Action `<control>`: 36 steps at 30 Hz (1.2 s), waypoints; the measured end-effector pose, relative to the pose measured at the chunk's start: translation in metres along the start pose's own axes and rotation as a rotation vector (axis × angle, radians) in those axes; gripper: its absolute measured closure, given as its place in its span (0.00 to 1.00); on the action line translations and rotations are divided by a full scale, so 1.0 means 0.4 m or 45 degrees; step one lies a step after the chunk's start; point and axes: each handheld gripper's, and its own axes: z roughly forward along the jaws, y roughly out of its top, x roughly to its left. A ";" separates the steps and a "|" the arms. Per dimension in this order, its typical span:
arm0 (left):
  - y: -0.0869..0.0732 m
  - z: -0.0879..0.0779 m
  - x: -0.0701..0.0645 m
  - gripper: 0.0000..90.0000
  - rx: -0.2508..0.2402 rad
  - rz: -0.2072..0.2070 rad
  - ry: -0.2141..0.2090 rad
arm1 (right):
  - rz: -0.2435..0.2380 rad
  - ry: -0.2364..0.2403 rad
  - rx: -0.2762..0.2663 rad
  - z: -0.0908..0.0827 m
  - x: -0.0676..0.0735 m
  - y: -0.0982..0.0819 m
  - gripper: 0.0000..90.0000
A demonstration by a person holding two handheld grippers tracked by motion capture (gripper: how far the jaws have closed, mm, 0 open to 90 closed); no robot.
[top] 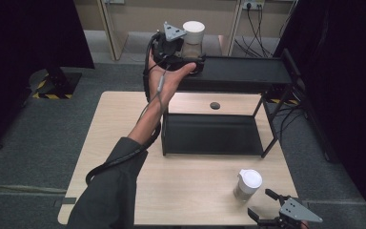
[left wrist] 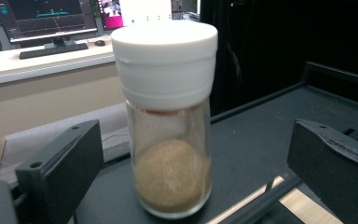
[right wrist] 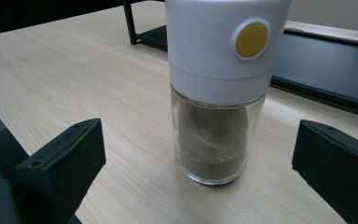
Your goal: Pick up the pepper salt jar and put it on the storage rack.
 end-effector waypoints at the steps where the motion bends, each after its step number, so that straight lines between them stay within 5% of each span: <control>1: -0.006 -0.007 0.001 0.04 -0.003 0.002 -0.010 | 0.000 0.000 -0.001 0.000 0.000 0.000 0.03; 36: -0.251 -0.133 -0.030 0.05 -0.047 -0.020 -0.317 | 0.001 0.001 0.002 0.005 0.000 0.000 0.03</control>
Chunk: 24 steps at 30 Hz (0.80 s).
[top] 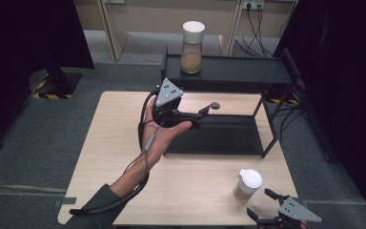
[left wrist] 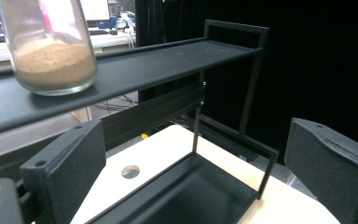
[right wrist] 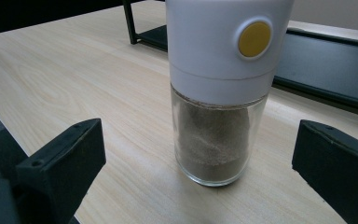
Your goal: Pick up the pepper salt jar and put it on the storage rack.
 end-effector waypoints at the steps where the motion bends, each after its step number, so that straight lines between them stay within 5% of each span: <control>1: -0.005 -0.003 -0.002 0.05 -0.003 0.005 -0.006 | 0.000 0.000 -0.001 0.000 0.000 0.000 0.03; 24: -0.155 -0.052 -0.054 0.05 -0.013 -0.030 -0.139 | -0.003 -0.001 -0.004 0.000 0.001 0.000 0.03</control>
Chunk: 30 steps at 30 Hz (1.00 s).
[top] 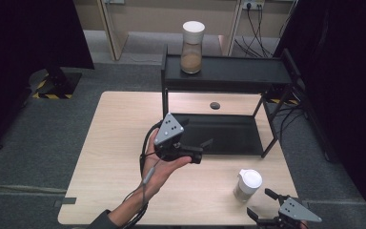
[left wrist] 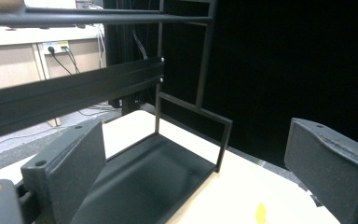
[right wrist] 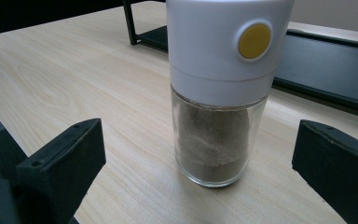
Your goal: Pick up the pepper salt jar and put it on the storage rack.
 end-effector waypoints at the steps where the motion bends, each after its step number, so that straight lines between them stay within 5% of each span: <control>1: -0.007 -0.002 -0.002 0.05 0.001 -0.003 -0.005 | -0.001 0.001 0.001 0.000 0.000 0.000 0.03; 18: -0.110 -0.021 -0.035 0.06 0.053 -0.025 -0.082 | -0.001 0.001 -0.005 -0.001 0.002 0.001 0.03; 30: -0.190 -0.028 -0.069 0.06 0.073 0.011 -0.121 | -0.004 0.003 -0.005 0.002 0.003 0.002 0.03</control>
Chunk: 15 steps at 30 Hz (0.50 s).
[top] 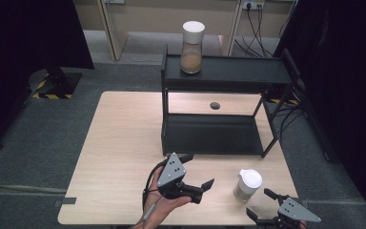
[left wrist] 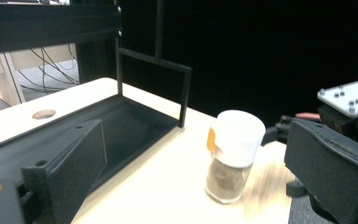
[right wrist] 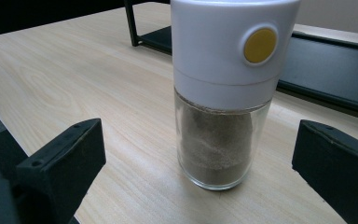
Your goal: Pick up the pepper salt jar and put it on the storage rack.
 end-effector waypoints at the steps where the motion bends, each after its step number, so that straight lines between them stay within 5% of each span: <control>1: -0.007 0.001 -0.001 0.06 0.003 -0.004 -0.003 | -0.001 0.000 -0.001 0.000 0.000 0.000 0.03; 15: -0.081 0.007 -0.006 0.05 0.040 0.005 -0.038 | -0.002 0.004 -0.003 0.001 0.000 0.000 0.03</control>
